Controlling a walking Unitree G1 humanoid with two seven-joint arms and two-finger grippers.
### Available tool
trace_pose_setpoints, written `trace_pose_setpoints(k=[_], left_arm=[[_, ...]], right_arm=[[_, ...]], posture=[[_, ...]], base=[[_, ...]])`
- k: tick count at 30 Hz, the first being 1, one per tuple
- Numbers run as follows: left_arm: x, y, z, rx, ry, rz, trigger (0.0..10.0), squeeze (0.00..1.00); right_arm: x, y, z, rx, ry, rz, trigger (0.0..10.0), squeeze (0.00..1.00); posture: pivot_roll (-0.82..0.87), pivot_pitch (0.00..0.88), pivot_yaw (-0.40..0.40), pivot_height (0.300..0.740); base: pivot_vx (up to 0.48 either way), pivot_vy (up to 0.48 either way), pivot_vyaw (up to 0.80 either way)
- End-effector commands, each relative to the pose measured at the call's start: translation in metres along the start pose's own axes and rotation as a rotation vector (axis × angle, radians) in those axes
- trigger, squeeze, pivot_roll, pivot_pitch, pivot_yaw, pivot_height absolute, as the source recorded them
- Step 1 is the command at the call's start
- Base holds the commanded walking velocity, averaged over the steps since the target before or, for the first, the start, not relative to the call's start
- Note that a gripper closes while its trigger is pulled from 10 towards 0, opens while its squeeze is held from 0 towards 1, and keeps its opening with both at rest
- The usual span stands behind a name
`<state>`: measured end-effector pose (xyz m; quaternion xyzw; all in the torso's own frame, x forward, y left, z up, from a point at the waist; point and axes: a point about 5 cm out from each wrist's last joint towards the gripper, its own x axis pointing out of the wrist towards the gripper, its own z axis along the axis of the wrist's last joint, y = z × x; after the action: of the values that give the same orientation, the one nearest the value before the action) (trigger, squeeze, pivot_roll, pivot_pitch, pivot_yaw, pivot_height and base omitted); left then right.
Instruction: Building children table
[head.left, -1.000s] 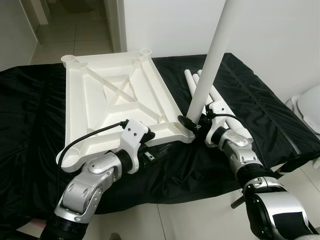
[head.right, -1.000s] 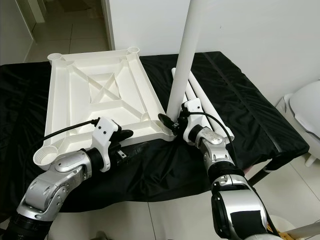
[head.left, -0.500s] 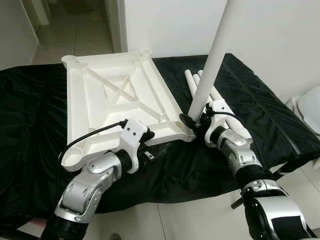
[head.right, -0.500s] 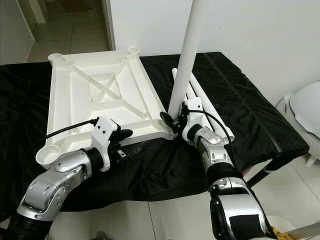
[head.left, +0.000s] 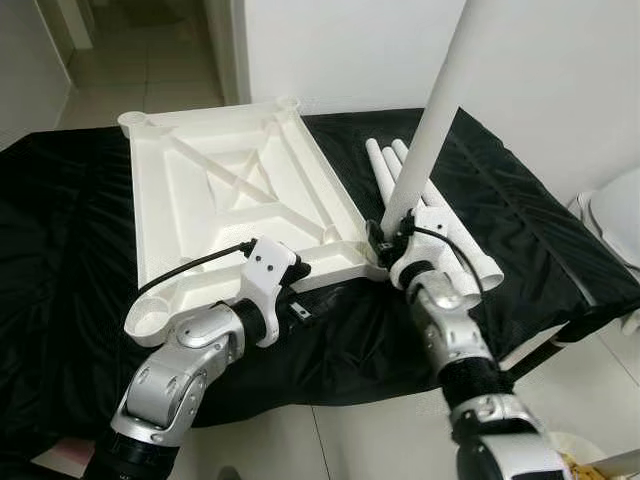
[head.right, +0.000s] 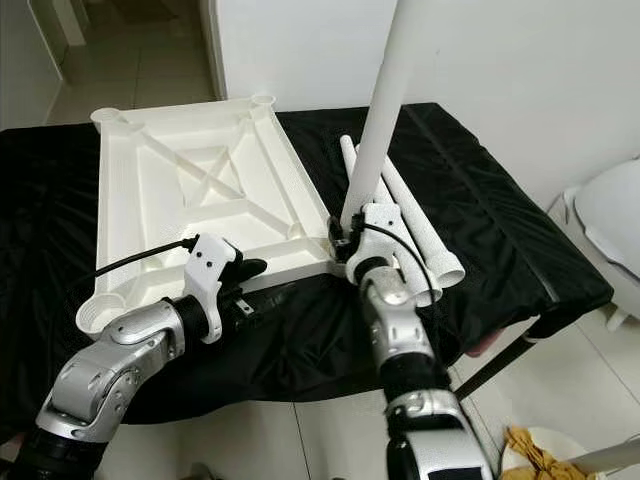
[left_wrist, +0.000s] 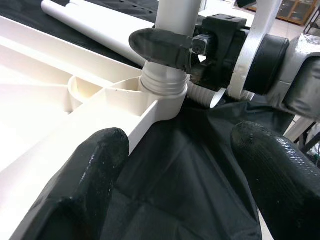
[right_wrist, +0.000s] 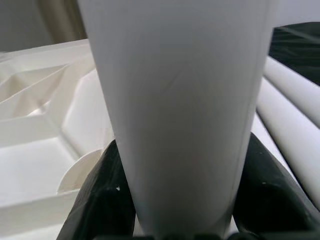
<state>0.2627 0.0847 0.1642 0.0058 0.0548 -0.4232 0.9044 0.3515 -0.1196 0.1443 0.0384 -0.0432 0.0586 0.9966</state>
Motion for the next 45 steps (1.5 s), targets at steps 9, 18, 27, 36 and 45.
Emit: trace_pose_setpoints(k=[9,18,27,36,45], left_arm=[[0.002,-0.002,0.001,0.000,0.000,-0.013,10.0,0.00],[0.002,-0.002,0.001,0.000,-0.002,-0.010,10.0,0.00],[0.002,-0.002,0.002,0.001,-0.005,-0.011,10.0,0.00],[0.002,-0.002,0.002,0.000,-0.006,-0.011,10.0,0.00],[0.003,-0.003,0.002,0.001,-0.006,-0.014,10.0,0.00]], right_arm=[[-0.009,0.017,-0.011,0.027,0.061,-0.176,0.0,0.00],[-0.011,0.019,-0.008,0.013,0.063,-0.174,0.0,0.00],[-0.011,0.018,-0.004,0.016,0.043,-0.114,10.0,0.00],[-0.013,0.010,0.004,0.036,-0.003,0.039,10.0,1.00],[-0.014,-0.003,0.013,0.008,-0.035,0.182,10.0,1.00]], posture=[[-0.06,0.056,-0.009,0.740],[-0.05,0.053,-0.010,0.740],[-0.06,0.052,-0.010,0.740],[-0.06,0.049,-0.012,0.740],[-0.06,0.044,-0.013,0.740]], base=[[0.000,0.000,0.00],[0.000,0.000,0.00],[0.000,0.000,0.00],[0.000,0.000,0.00],[0.000,0.000,0.00]])
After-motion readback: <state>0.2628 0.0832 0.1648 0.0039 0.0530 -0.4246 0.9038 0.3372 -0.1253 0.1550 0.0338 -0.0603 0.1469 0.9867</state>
